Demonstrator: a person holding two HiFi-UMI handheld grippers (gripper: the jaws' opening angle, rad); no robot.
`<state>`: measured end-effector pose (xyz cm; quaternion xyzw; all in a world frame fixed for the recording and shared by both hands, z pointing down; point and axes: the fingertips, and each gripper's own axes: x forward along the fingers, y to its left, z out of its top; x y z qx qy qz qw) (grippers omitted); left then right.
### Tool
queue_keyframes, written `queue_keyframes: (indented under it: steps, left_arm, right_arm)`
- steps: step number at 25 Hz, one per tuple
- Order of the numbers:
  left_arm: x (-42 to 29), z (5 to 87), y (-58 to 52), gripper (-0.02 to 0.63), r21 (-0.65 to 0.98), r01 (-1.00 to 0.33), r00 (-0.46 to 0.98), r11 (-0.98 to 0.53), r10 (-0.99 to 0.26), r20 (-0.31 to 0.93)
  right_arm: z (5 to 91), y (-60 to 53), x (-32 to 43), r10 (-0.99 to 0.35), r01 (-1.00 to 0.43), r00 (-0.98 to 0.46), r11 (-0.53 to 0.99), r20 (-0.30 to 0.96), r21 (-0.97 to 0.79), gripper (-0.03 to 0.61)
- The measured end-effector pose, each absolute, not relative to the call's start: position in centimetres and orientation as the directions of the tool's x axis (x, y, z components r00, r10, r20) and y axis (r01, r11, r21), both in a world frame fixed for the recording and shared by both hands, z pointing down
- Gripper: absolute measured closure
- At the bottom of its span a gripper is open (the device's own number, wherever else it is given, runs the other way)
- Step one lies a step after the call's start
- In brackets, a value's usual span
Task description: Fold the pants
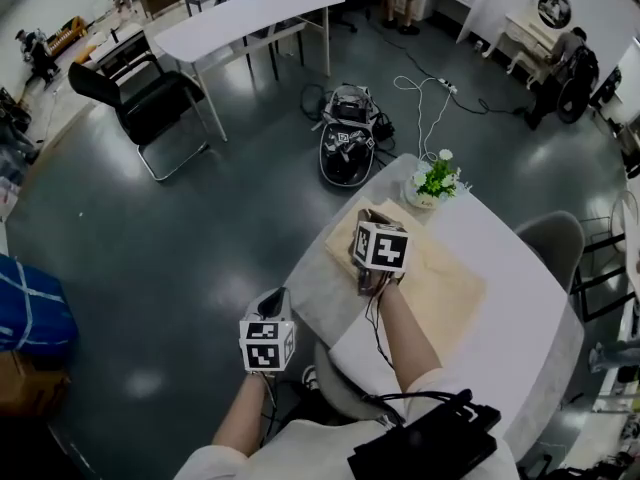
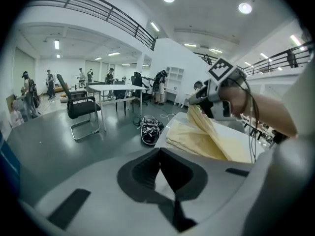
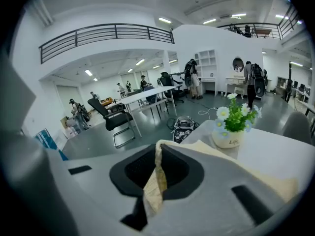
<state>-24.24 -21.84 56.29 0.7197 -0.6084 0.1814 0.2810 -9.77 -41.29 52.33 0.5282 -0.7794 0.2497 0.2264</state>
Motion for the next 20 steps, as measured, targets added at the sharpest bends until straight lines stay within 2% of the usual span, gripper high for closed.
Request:
queue_keyframes:
  steps: [2,3,4,5,8,12,20]
  left_arm:
    - [-24.6,56.6,-20.9,0.606,0.189,-0.977,0.199,-0.104,-0.770,0.606]
    - [-24.7,56.6,-20.6,0.606,0.192,-0.976,0.203,-0.107,-0.770,0.605]
    - [-24.8,56.6,-20.5,0.606,0.194,-0.975,0.206,-0.109,-0.771,0.603]
    - [-24.8,56.7,-20.6,0.606,0.195,-0.974,0.209,-0.112,-0.772,0.601]
    - [-24.1,56.7,-21.1,0.606,0.204,-0.971,0.226,-0.127,-0.772,0.595]
    - [-21.5,56.2,-21.8,0.606,0.222,-0.960,0.272,-0.173,-0.769,0.578]
    - [-13.0,55.4,-21.5,0.606,0.249,-0.923,0.383,-0.292,-0.741,0.552]
  right_arm:
    - [53.3,-41.6,-11.8,-0.698,-0.914,-0.398,0.362,0.595,-0.186,0.538]
    - [53.8,-41.4,-12.9,-0.683,-0.897,-0.434,0.388,0.588,-0.211,0.417]
    - [54.2,-41.0,-13.6,-0.669,-0.883,-0.461,0.408,0.583,-0.231,0.263]
    - [54.5,-40.5,-14.0,-0.662,-0.877,-0.474,0.418,0.581,-0.239,0.238]
    - [55.1,-38.8,-12.5,-0.674,-0.888,-0.452,0.404,0.585,-0.220,0.299]
    - [55.5,-36.5,-7.3,-0.692,-0.918,-0.392,0.334,0.606,-0.214,0.321]
    - [55.0,-30.6,8.0,-0.750,-0.974,-0.211,0.111,0.627,-0.196,0.337]
